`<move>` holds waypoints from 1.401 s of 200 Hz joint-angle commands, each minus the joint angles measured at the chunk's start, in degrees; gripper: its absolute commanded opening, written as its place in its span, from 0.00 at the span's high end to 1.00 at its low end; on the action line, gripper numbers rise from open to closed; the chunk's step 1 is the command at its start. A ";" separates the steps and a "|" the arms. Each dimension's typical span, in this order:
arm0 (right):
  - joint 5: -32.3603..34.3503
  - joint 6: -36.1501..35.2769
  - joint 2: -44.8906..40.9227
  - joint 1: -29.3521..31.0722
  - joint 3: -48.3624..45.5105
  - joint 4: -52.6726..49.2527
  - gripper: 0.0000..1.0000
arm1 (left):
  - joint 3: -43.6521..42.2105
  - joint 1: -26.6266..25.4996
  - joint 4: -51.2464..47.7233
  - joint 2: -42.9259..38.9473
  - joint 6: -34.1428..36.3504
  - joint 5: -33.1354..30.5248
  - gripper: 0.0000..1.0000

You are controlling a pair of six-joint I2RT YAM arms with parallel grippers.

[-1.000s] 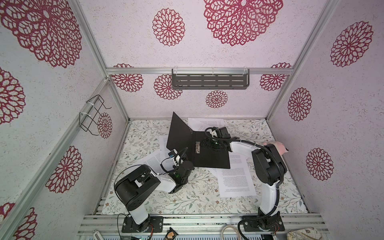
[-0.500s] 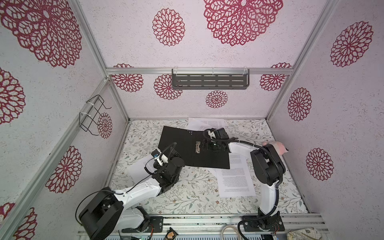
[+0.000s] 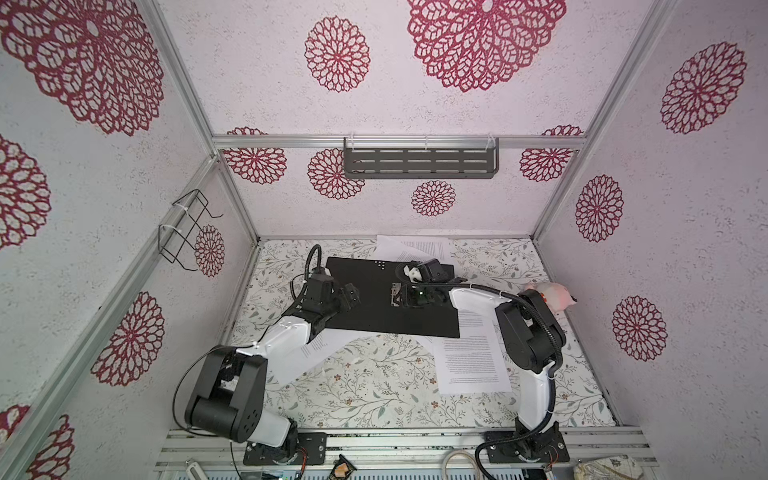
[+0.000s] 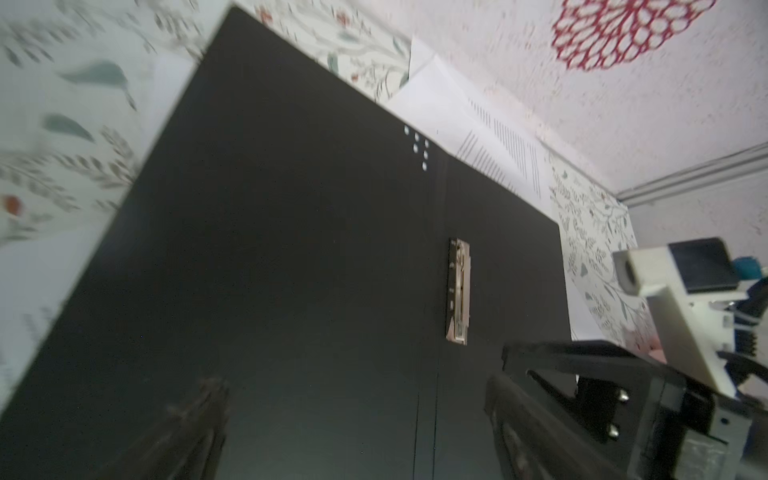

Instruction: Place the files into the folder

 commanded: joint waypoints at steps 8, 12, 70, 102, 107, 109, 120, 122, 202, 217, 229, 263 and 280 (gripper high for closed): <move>-1.44 0.91 1.97 0.34 3.19 0.61 0.66 | -0.98 4.33 4.23 5.01 -4.49 16.76 0.01; -1.47 0.95 2.21 0.33 3.43 0.49 0.67 | -1.42 4.87 5.38 5.65 -4.97 17.44 0.01; -0.85 1.20 5.66 0.33 7.33 -1.76 0.73 | -5.84 8.04 7.67 10.23 -6.32 17.72 0.02; -0.94 1.22 6.71 0.35 7.68 -2.52 0.76 | -8.10 8.15 6.72 10.19 -5.39 16.04 0.01; -0.83 1.22 6.79 0.34 7.68 -2.59 0.76 | -8.20 8.15 6.54 10.31 -5.24 15.88 0.01; -0.85 1.22 6.84 0.33 7.68 -2.60 0.77 | -8.20 8.15 6.42 10.39 -5.21 15.75 0.01; -0.73 1.13 7.22 0.38 7.84 -2.94 0.79 | -8.29 8.19 6.12 10.64 -5.02 15.35 0.01; -0.69 1.13 7.30 0.35 7.94 -3.00 0.79 | -8.29 8.16 6.09 10.70 -5.02 15.29 0.01; -1.78 1.57 8.11 0.33 7.85 -2.33 0.89 | -7.42 8.15 5.96 12.66 -5.11 14.71 0.01; -1.73 1.52 8.34 0.33 7.88 -2.43 0.91 | -7.41 8.21 5.83 12.86 -5.19 14.41 0.01; -1.75 1.51 8.41 0.36 7.77 -2.56 0.92 | -7.41 8.24 5.76 12.96 -5.28 14.03 0.01; -1.57 1.35 8.71 0.25 7.16 -2.43 0.97 | -7.15 8.24 4.45 12.95 -5.28 12.65 0.01; -1.53 1.32 8.91 0.08 6.33 -1.87 1.00 | -7.15 8.24 3.89 13.18 -5.20 11.95 0.01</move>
